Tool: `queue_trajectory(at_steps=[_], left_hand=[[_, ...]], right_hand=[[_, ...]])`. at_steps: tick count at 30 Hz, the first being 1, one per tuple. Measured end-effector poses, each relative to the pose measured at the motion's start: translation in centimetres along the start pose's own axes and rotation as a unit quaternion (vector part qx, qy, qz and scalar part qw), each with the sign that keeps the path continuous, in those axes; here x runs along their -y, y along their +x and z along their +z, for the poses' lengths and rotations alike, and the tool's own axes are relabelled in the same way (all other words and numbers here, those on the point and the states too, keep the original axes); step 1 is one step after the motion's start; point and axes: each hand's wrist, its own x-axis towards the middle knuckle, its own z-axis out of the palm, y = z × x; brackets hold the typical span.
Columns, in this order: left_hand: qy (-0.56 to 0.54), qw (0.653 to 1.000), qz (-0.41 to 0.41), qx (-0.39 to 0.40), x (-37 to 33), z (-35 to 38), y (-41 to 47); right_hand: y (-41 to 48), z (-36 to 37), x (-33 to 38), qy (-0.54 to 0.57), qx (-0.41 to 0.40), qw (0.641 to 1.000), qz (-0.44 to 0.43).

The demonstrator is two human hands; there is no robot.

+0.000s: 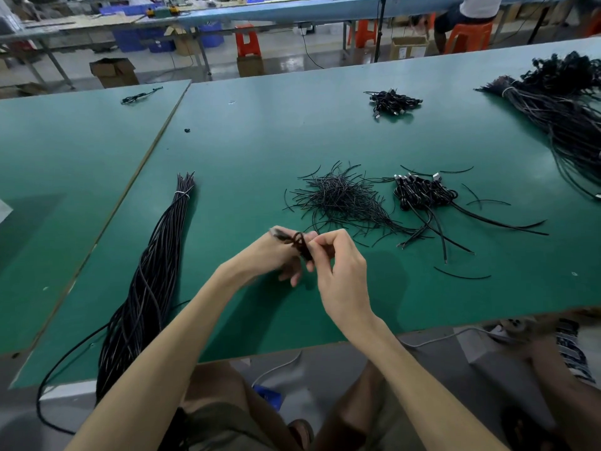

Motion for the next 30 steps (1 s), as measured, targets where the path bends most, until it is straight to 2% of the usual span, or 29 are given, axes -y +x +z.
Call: queue_trajectory(at_steps=[3, 7, 13, 20, 25, 30], left_hand=[[-0.043, 0.998, -0.027, 0.041, 0.6, 0.5, -1.0], [-0.145, 0.986, -0.003, 0.080, 1.1, -0.3, -2.5], [-0.203, 0.976, 0.080, 0.005, 0.5, -0.7, -2.6], [-0.305, 0.951, 0.041, 0.007, -0.6, -1.2, -1.1], [-0.285, 0.957, 0.051, 0.033, -0.9, -2.1, -1.1], [-0.209, 0.975, 0.077, 0.011, -1.1, -1.9, -1.0]], right_hand=[[0.4, -0.3, -0.1, 0.014, -0.036, 0.999, 0.020], [0.6, -0.1, -0.6, -0.017, -0.053, 0.998, 0.026], [0.4, 0.3, -0.7, -0.026, -0.010, 0.999, 0.024], [0.2, 0.3, -0.8, -0.031, 0.020, 0.999, 0.013], [0.3, 0.3, -0.7, -0.012, 0.036, 0.999, 0.024], [0.5, 0.2, -0.6, 0.002, 0.050, 0.998, 0.046]])
